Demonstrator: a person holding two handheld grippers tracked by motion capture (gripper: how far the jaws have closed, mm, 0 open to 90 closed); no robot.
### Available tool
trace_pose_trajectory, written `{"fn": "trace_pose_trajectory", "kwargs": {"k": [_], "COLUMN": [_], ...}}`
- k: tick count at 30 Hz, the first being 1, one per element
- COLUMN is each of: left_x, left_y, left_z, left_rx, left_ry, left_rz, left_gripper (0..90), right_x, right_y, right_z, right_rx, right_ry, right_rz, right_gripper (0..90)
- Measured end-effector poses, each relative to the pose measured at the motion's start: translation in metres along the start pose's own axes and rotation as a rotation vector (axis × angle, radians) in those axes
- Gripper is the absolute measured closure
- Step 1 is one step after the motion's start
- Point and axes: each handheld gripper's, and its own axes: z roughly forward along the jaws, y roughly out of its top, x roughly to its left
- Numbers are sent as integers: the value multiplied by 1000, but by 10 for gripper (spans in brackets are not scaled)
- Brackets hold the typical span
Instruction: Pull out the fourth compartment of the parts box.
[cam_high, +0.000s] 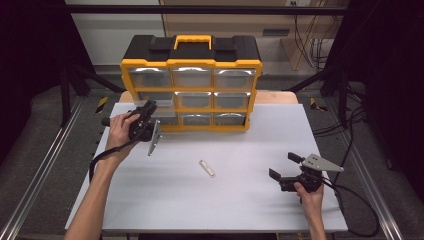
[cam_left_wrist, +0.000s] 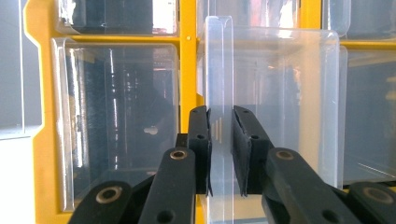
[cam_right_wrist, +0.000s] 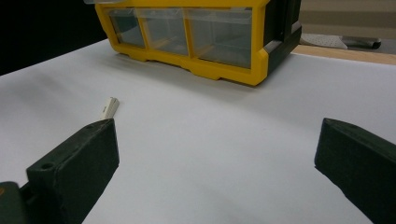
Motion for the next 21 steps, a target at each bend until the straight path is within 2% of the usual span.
{"fn": "trace_pose_trajectory", "kwargs": {"k": [21], "left_x": [-4], "left_y": [2], "left_z": [-14], "left_rx": [-7], "left_ry": [17], "left_rz": [2], "left_gripper": [784], "right_x": [0], "right_y": [0], "right_z": [0], "right_rx": [0], "right_ry": [0], "right_rz": [-1], "right_gripper": [4]}}
